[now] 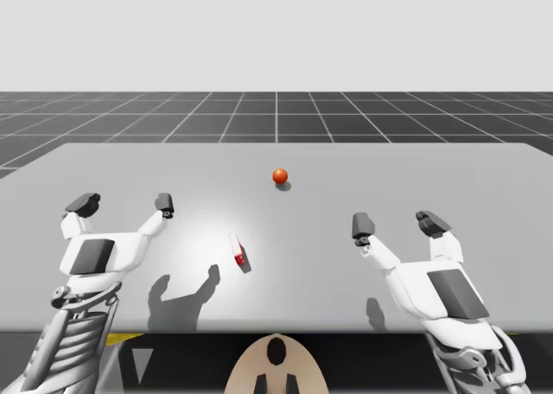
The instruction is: Watch the red light. When it turns green, pick up the object.
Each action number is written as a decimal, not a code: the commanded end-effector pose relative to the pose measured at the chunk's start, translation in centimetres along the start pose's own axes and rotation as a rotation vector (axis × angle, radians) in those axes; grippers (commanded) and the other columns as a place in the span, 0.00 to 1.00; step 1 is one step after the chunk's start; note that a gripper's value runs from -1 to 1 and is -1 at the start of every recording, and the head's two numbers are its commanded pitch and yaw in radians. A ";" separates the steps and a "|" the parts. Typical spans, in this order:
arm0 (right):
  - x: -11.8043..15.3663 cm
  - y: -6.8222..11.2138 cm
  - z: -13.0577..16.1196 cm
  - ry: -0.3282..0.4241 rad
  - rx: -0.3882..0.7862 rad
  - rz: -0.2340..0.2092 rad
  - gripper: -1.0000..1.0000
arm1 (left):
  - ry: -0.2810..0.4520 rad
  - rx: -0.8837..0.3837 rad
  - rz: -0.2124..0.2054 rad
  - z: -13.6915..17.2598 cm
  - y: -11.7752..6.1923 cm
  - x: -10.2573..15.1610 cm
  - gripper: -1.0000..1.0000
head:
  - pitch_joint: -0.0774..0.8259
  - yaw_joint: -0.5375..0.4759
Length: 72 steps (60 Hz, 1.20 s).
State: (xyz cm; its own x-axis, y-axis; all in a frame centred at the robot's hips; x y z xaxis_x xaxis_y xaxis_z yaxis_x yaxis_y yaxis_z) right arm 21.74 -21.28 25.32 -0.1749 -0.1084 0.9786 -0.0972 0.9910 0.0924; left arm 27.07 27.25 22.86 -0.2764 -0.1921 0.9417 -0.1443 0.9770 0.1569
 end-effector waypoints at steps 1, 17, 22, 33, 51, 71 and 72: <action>-0.2 0.3 0.1 0.000 -0.009 -0.021 0.00 | 0.003 -0.002 -0.003 0.0 0.0 -0.1 0.00 | 0.67 0.55; -0.1 0.3 0.1 -0.003 -0.008 -0.016 0.00 | 0.007 -0.003 -0.006 0.0 0.0 -0.1 0.00 | 0.79 0.67; -0.1 0.3 0.1 -0.002 -0.005 -0.017 0.00 | 0.007 -0.003 -0.006 0.0 0.0 -0.1 0.00 | 0.82 0.71; -0.2 0.3 0.1 0.000 -0.004 -0.020 0.00 | 0.007 -0.003 -0.006 0.0 0.0 -0.1 0.00 | 0.85 0.74; -0.2 0.3 0.1 0.003 -0.007 -0.025 0.00 | 0.172 -0.278 0.146 0.9 -0.8 0.7 0.00 | 0.85 0.73; -0.2 0.2 0.0 0.006 -0.007 -0.027 0.00 | 0.358 -0.798 0.137 2.8 0.2 -2.7 0.00 | 0.85 0.73; -0.2 0.2 0.0 0.006 -0.007 -0.028 0.00 | 0.362 -0.807 0.139 2.8 0.2 -2.8 0.00 | 0.85 0.73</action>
State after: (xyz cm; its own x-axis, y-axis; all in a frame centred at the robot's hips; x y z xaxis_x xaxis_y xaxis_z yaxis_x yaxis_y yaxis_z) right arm 21.79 -21.33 25.25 -0.1708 -0.1096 0.9792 -0.0988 0.9907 0.0936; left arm 25.37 27.04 20.80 0.0336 -0.1210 0.9921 0.4665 0.8798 0.0915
